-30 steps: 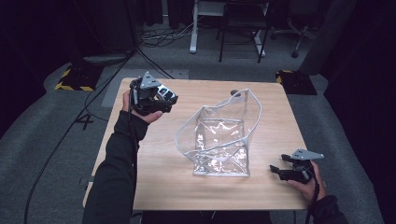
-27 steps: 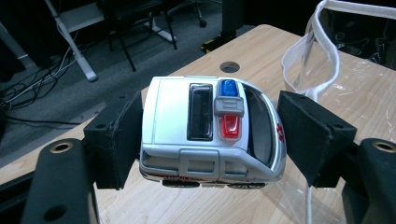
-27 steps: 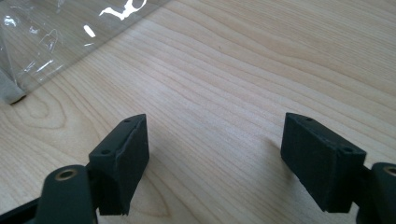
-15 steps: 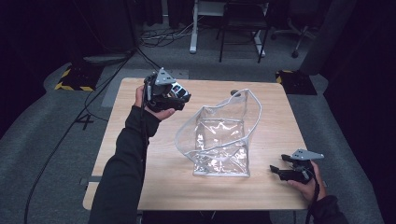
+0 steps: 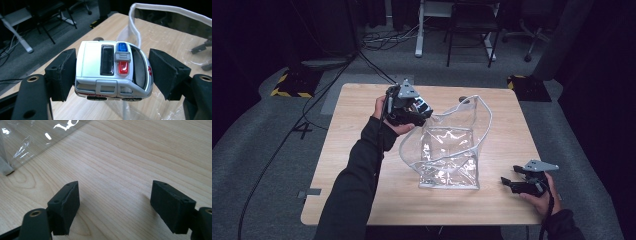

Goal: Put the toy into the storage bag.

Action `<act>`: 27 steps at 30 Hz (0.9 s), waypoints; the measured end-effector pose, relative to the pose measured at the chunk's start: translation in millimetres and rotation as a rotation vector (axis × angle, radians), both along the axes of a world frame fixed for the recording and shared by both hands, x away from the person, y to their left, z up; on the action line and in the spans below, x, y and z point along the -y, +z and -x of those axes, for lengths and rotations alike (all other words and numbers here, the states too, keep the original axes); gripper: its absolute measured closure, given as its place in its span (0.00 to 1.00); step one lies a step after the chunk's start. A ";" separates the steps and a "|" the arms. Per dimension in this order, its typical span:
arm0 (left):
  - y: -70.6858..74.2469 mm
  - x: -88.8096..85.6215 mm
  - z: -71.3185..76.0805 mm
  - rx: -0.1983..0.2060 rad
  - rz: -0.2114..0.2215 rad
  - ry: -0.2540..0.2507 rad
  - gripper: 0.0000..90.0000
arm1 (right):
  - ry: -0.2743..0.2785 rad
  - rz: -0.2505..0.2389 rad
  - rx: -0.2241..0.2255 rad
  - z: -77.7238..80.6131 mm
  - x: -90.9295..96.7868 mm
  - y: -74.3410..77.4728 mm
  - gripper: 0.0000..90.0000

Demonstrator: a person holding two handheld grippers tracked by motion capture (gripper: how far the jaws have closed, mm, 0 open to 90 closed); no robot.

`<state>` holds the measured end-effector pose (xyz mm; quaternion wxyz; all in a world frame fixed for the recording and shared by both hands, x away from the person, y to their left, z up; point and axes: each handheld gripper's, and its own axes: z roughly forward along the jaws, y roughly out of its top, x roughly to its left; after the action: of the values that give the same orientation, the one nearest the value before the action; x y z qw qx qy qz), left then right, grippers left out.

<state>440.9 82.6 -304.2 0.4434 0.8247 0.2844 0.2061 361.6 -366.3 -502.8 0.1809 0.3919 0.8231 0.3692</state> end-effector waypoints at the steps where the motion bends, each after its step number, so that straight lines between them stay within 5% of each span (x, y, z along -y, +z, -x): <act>1: -1.1 3.9 0.7 -0.002 -0.007 -0.008 0.28 | 0.000 0.000 0.000 0.0 0.0 0.0 0.26; 13: -6.4 30.1 5.4 -0.034 -0.082 -0.143 0.28 | 0.000 0.000 0.000 0.0 0.0 0.0 0.26; 27: -12.9 41.4 5.5 -0.081 -0.178 -0.216 0.28 | 0.001 -0.001 0.000 0.0 0.1 0.0 0.26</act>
<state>435.4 41.1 -317.0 0.3764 0.8941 0.1923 0.1482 361.6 -366.4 -502.8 0.1806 0.3917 0.8231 0.3695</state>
